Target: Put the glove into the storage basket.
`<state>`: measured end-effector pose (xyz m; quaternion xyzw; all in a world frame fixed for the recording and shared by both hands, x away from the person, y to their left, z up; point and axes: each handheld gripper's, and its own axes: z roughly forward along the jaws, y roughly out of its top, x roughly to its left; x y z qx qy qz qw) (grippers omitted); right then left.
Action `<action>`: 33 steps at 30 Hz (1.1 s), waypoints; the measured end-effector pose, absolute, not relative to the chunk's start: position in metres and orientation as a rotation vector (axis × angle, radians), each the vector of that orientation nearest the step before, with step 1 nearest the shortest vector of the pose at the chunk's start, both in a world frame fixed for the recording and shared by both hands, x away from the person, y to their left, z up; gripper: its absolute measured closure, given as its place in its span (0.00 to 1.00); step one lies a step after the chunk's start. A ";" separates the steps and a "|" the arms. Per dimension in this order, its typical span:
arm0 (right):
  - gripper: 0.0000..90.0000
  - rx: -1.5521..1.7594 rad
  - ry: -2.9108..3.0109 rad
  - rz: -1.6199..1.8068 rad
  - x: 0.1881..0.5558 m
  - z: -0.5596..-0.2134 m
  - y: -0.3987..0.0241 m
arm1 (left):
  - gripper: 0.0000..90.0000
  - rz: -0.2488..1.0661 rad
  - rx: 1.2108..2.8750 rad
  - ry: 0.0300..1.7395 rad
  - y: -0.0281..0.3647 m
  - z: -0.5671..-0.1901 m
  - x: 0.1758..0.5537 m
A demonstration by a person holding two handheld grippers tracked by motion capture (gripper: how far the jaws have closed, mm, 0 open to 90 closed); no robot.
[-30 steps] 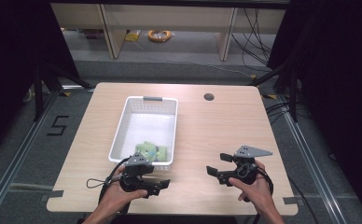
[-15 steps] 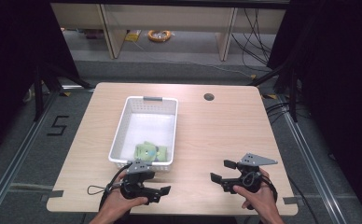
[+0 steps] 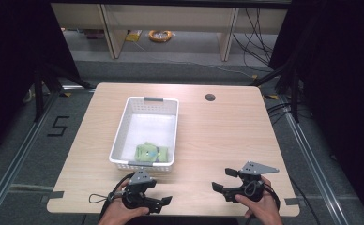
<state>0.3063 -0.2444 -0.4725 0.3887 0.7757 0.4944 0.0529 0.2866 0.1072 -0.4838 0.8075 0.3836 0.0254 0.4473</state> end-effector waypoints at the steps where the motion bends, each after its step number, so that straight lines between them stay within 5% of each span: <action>1: 0.20 1.163 2.368 1.482 0.305 -0.472 -0.246 | 0.18 0.065 1.999 0.948 0.107 -0.485 0.285; 33: 0.18 1.084 2.506 1.312 0.267 -0.498 -0.249 | 0.17 0.071 2.070 0.884 0.102 -0.509 0.260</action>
